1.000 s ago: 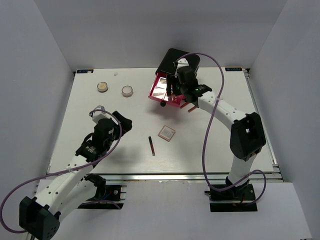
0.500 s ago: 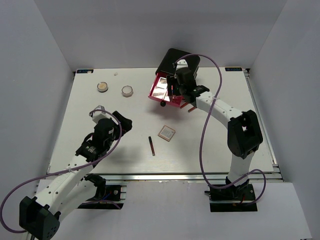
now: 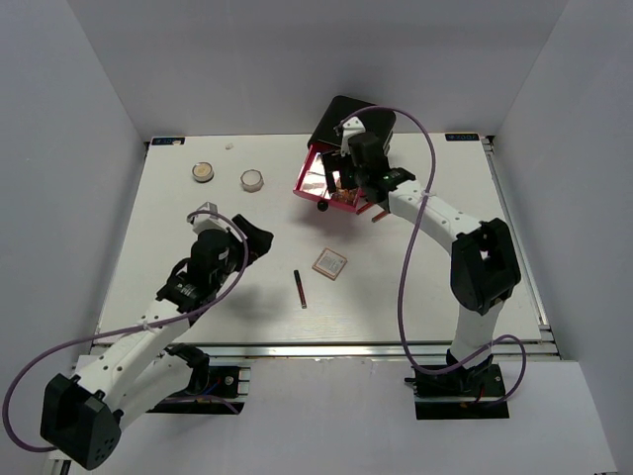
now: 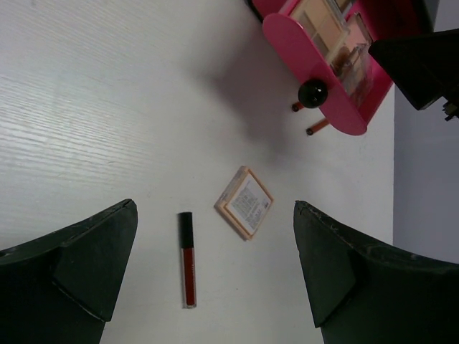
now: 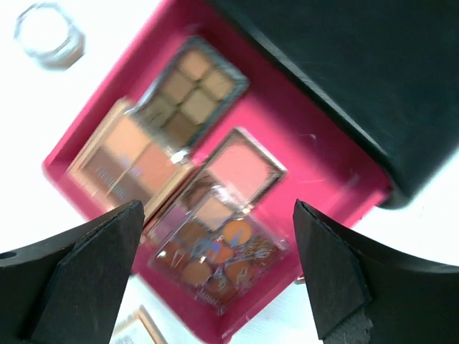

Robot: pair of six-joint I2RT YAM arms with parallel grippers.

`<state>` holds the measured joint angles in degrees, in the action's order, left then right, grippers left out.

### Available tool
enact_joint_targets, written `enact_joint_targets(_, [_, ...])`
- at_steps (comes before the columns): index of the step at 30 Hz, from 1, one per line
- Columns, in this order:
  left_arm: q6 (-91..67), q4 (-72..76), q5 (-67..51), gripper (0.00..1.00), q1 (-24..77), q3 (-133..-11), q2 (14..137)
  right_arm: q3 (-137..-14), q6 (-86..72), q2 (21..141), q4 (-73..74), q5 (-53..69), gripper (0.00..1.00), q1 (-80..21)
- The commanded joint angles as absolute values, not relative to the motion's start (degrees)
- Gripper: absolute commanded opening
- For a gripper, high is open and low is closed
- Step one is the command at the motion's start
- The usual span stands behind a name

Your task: Organize the makeup

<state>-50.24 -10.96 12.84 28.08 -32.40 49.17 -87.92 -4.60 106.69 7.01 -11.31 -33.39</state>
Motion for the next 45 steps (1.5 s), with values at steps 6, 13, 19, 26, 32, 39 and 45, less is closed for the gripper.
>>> enact_joint_targets(6, [-51.9,-4.7,1.4,0.98,30.0,-38.4,63.9,-84.6,14.9,90.3,9.6,27.7,0.89,-27.3])
enact_joint_targets(13, [-41.4,-8.4,7.4,0.98,41.0,-47.3,75.7,-75.4,15.0,79.9,15.4,33.7,0.86,-21.0])
enact_joint_targets(19, [-30.4,-6.6,6.0,0.98,45.5,-52.5,84.1,-68.9,14.0,75.1,17.9,39.1,0.86,-11.7])
enact_joint_targets(26, [-21.9,-12.3,9.5,0.98,46.4,-61.9,96.0,-65.7,12.4,73.3,17.3,40.1,0.87,-8.3])
enact_joint_targets(32, [-18.0,-12.2,8.9,0.98,46.7,-64.9,100.9,-64.1,11.4,72.8,16.1,39.7,0.87,-7.3])
enact_joint_targets(39, [-16.6,-12.2,8.6,0.98,47.8,-65.7,104.1,-63.5,10.7,73.0,15.2,39.8,0.87,-6.6])
enact_joint_targets(45, [-16.0,-12.3,9.4,0.98,48.5,-66.2,106.7,-62.8,10.1,73.0,14.9,39.8,0.87,-6.2])
